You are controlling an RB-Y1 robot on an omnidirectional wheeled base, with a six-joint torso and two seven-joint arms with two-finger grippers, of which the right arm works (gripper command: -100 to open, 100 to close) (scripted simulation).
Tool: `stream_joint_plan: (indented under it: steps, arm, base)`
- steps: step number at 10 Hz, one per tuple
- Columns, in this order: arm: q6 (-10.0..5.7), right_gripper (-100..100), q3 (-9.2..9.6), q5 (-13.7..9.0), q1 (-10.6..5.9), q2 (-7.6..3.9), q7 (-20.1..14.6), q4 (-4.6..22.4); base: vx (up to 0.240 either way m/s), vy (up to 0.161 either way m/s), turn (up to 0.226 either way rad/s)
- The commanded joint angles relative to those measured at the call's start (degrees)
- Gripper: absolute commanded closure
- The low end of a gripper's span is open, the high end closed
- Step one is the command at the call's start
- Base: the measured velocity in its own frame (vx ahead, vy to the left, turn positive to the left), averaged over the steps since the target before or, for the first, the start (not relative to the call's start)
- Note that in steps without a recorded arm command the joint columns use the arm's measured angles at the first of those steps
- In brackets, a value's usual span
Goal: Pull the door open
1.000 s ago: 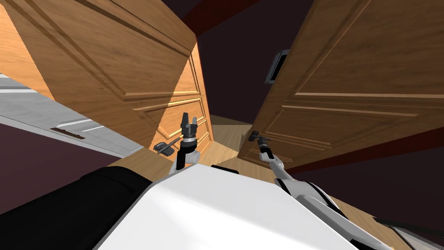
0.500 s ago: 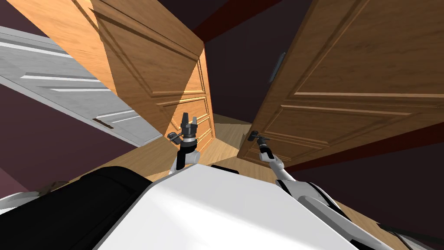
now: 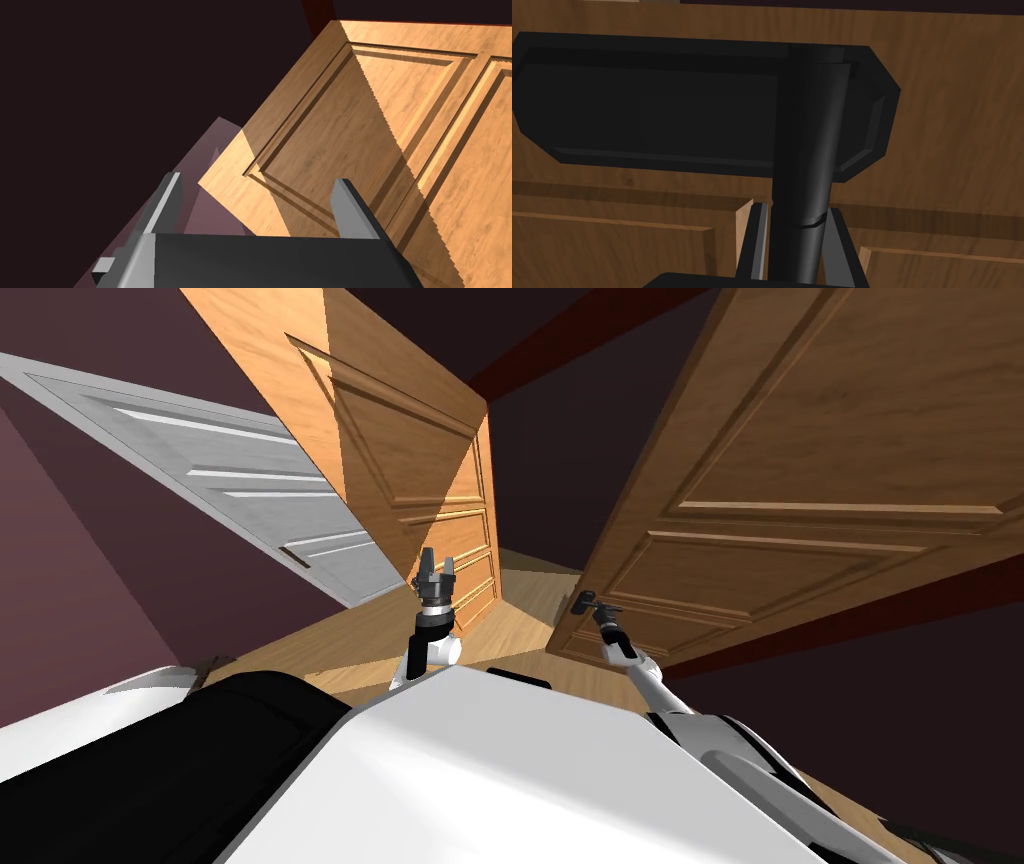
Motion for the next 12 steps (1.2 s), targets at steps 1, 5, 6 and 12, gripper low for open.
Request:
stream_joint_plan:
  steps: [1,5,6,12]
  arm:
    - [-0.41,100,1.01,0.09,0.73,-0.76,-1.16,-0.89]
    - [-1.25,100,3.89,0.42,1.54,-1.93,-3.13,-2.31]
    - [-1.61,100,4.84,0.51,1.76,-2.38,-3.80,-2.83]
    - [-3.17,100,8.91,0.94,2.46,-4.14,-6.59,-4.59]
  base:
    - [-0.221,-0.075,0.116]
    - [-0.175,-0.088,0.071]
    - [-0.236,-0.105,0.079]
    - [-0.183,-0.099,0.050]
